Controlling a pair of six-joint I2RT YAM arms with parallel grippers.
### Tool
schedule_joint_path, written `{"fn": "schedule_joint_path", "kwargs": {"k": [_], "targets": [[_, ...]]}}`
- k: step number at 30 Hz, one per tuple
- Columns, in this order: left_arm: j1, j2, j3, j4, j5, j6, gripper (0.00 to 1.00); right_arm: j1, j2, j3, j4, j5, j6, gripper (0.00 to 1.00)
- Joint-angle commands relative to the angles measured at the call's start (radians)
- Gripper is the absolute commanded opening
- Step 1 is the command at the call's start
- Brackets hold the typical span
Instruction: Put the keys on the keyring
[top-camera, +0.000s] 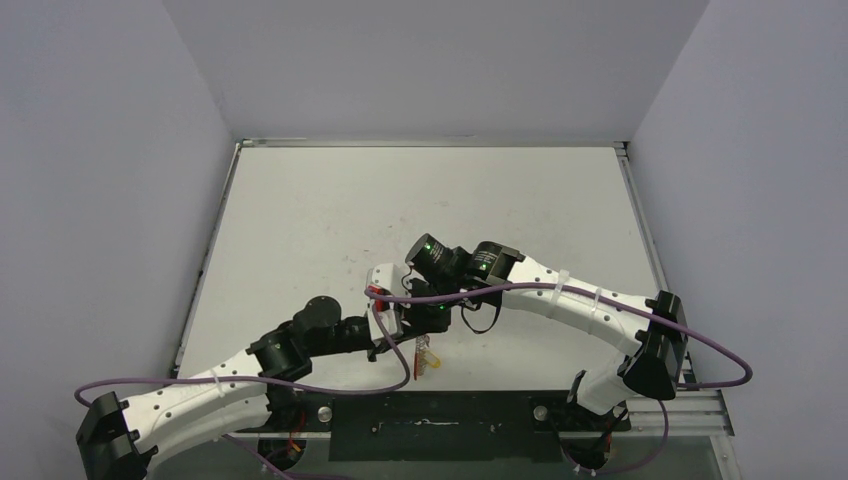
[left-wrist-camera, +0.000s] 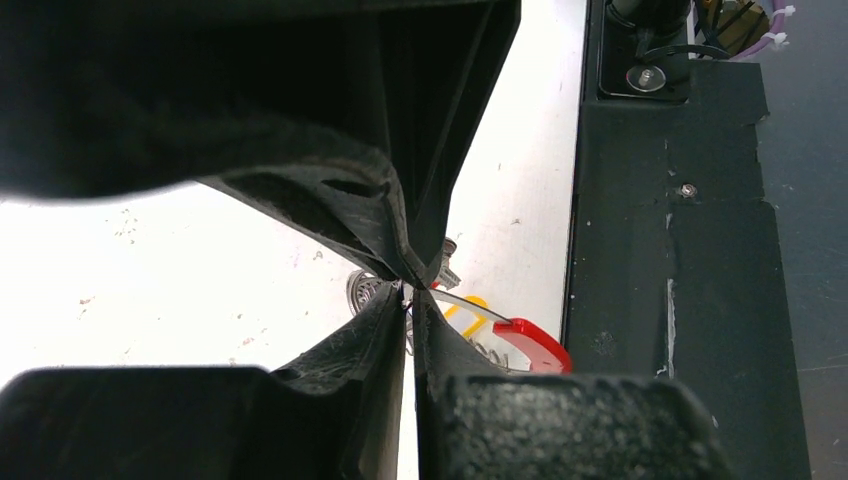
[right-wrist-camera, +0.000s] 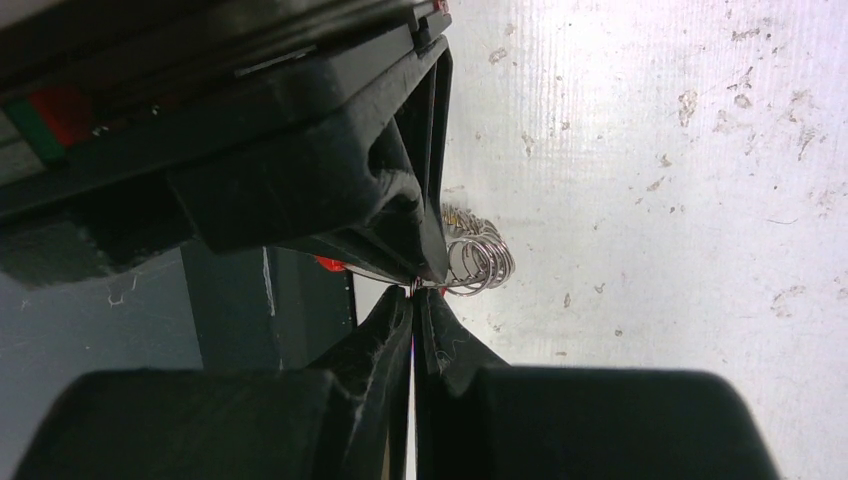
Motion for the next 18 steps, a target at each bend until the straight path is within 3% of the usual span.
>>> {"fn": "schedule_joint_path", "kwargs": {"k": [1, 12, 14, 16, 18], "targets": [[-0.002, -0.012, 0.014, 0.088, 0.013, -0.032, 0.08, 0.010, -0.023, 0.021, 0.049, -0.001, -0.018, 0.00], [-0.008, 0.004, 0.011, 0.131, 0.026, -0.040, 0.14, 0.010, -0.014, 0.016, 0.048, 0.005, -0.018, 0.00], [-0.008, 0.001, 0.008, 0.136, 0.023, -0.039, 0.11, 0.010, -0.012, 0.016, 0.049, 0.005, -0.018, 0.00], [-0.008, -0.002, 0.006, 0.134, 0.020, -0.039, 0.00, 0.010, -0.012, 0.017, 0.049, 0.005, -0.018, 0.00], [-0.008, -0.004, 0.006, 0.123, 0.019, -0.037, 0.00, 0.010, -0.013, 0.016, 0.049, 0.008, -0.018, 0.00]]}}
